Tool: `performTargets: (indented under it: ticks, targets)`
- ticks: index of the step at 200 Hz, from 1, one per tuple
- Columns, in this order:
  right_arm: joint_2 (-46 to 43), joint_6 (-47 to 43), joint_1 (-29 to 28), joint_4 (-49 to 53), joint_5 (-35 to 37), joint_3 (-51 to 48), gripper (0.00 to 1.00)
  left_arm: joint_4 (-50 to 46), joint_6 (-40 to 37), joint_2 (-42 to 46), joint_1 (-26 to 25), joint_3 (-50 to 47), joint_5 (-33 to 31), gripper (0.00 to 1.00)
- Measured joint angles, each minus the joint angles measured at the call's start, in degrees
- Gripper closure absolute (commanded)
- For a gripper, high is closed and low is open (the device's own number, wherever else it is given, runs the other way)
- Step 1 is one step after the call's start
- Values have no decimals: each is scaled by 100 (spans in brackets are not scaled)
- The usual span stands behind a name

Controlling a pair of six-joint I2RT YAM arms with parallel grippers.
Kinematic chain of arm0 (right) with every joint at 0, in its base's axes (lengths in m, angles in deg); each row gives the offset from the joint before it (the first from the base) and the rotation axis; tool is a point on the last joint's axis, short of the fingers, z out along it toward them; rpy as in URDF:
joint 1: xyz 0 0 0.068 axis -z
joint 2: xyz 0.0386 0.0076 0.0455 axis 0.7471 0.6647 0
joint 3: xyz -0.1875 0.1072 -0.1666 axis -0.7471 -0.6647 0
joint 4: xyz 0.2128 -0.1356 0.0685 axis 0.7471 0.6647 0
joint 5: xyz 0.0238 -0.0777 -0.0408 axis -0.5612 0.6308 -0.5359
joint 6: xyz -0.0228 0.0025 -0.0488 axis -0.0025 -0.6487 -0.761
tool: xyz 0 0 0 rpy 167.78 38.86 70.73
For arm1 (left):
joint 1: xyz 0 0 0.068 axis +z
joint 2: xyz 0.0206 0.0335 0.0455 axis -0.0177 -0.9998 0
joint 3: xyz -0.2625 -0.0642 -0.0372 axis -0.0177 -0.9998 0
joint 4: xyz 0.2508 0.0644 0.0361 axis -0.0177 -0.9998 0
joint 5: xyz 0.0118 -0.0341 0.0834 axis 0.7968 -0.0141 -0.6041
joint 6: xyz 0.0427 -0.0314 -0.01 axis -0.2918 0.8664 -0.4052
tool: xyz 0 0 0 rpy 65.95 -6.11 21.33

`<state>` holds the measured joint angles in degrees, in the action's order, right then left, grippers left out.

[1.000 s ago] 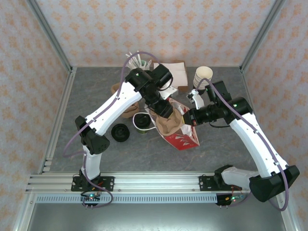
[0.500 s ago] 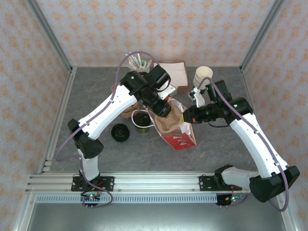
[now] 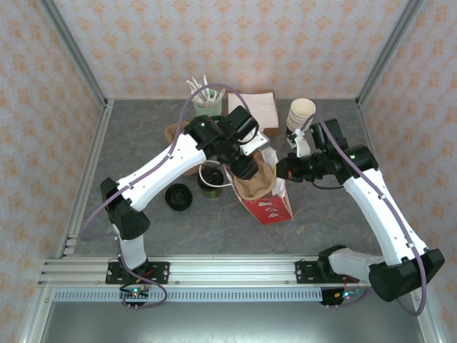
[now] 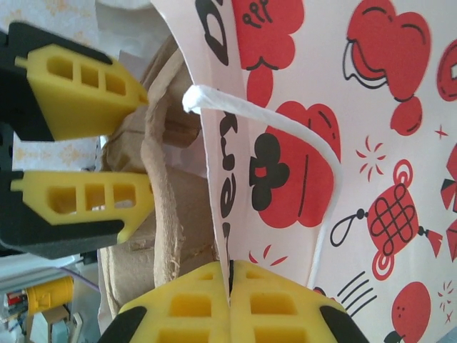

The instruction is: Pack the takeout coffee

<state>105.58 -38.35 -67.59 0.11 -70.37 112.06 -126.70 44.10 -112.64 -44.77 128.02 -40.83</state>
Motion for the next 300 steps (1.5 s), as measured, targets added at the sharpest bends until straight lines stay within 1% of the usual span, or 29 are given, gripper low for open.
performTargets:
  ticks: [31,99,146,185,239,257,272,300]
  targets:
    - [-46,138,72,-7,20,-70,96,201,-177,90,-50,-140,42,58]
    - [-72,522,205,-24,-35,-201,96,361,-776,105,-378,-164,33,58]
    - [-149,614,249,-129,-192,-361,96,369,-1099,103,-540,-164,-245,58]
    - [-232,627,299,-229,-249,-466,95,365,-1117,-105,-562,-118,-431,58]
    - [-310,605,332,-229,-153,-599,95,367,-1097,-448,-562,-44,-452,58]
    - [-334,595,332,-223,-59,-612,95,367,-1102,-450,-579,-44,-455,58]
    - [-374,577,332,-190,26,-614,92,367,-1102,-472,-599,-44,-463,58]
    - [-455,560,332,-122,271,-614,91,348,-1119,-498,-616,-39,-577,59]
